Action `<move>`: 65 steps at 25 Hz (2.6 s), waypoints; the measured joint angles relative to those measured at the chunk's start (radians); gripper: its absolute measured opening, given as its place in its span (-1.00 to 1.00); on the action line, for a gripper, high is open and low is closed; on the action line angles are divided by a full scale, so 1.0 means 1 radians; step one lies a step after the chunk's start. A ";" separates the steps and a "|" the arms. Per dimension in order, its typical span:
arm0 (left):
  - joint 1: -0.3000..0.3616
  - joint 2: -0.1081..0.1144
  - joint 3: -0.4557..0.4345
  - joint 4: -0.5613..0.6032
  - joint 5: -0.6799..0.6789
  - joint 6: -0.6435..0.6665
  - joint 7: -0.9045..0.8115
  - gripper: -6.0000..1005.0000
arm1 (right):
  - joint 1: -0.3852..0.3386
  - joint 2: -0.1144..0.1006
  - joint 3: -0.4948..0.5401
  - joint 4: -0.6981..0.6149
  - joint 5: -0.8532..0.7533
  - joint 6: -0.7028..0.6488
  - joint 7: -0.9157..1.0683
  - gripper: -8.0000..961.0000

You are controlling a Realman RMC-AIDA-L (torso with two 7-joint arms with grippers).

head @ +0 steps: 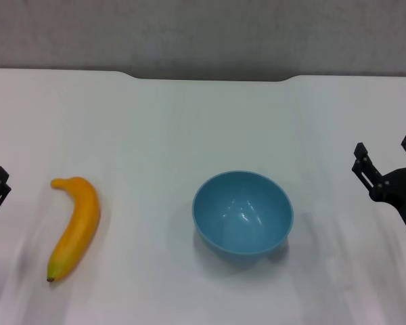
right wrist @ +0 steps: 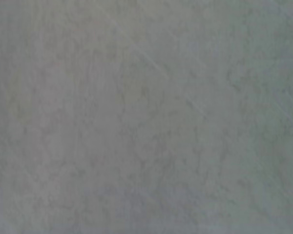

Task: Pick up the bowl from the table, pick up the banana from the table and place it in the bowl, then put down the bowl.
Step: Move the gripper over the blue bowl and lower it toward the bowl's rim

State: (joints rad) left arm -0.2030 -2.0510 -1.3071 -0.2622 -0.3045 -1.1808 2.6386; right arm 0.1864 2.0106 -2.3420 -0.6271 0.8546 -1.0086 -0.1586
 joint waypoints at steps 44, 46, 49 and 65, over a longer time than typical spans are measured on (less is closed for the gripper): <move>0.265 0.025 -0.012 -1.027 0.611 1.088 -0.346 0.75 | -0.130 -0.008 0.364 -0.730 -0.010 1.042 -0.399 0.76; 0.275 0.027 0.013 -1.098 0.623 1.180 -0.344 0.75 | -0.132 -0.008 0.400 -0.772 -0.012 1.117 -0.399 0.76; 0.280 0.032 0.038 -1.158 0.622 1.266 -0.338 0.75 | -0.135 -0.006 0.463 -0.834 -0.012 1.246 -0.390 0.75; 0.150 0.026 -0.067 -1.215 0.214 1.706 0.127 0.75 | 0.077 -0.007 0.623 -0.857 -0.420 1.787 0.079 0.73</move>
State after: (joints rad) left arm -0.0528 -2.0247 -1.3738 -1.4769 -0.0901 0.5248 2.7654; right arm 0.2639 2.0036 -1.7186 -1.4839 0.4343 0.7787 -0.0799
